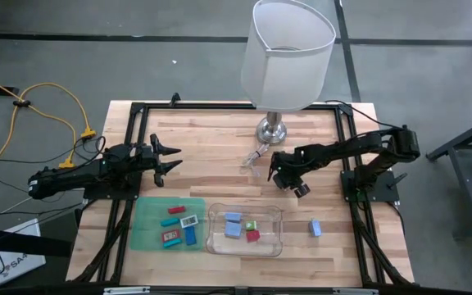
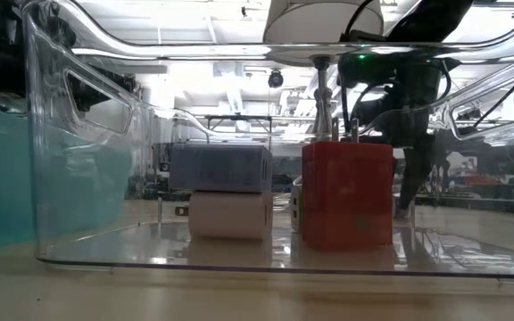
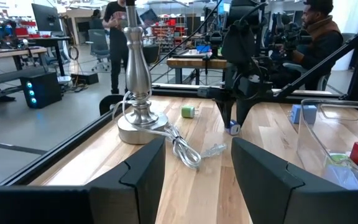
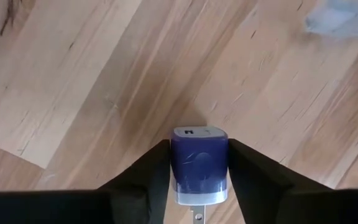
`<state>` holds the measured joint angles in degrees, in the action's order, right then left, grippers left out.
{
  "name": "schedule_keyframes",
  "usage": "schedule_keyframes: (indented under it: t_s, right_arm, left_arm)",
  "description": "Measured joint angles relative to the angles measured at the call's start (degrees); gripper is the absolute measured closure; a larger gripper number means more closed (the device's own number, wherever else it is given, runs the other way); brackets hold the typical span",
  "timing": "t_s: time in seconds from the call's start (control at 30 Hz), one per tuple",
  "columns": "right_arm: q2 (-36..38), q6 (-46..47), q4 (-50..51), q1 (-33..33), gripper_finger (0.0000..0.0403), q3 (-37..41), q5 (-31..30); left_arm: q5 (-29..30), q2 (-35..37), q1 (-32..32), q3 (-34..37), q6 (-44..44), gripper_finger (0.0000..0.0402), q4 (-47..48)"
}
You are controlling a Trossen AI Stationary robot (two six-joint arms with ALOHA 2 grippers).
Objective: Pick & Place Office items
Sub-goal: Put the violet charger adapter into the transparent bin
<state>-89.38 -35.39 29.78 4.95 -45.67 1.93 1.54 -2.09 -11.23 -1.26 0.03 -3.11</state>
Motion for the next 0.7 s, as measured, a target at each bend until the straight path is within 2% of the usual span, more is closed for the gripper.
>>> schedule_keyframes:
  t_s: [0.2, 0.7]
  right_arm:
    - [0.0, -0.69, -0.03, 0.0, 0.0275, 0.0, 0.0]
    - [0.0, -0.34, -0.02, 0.0, 0.0278, -0.02, -0.02]
  left_arm:
    - [0.0, 0.0, 0.01, 0.0, -0.02, 0.0224, 0.0]
    - [0.0, 0.0, 0.0, -0.01, -0.01, 0.0224, 0.0]
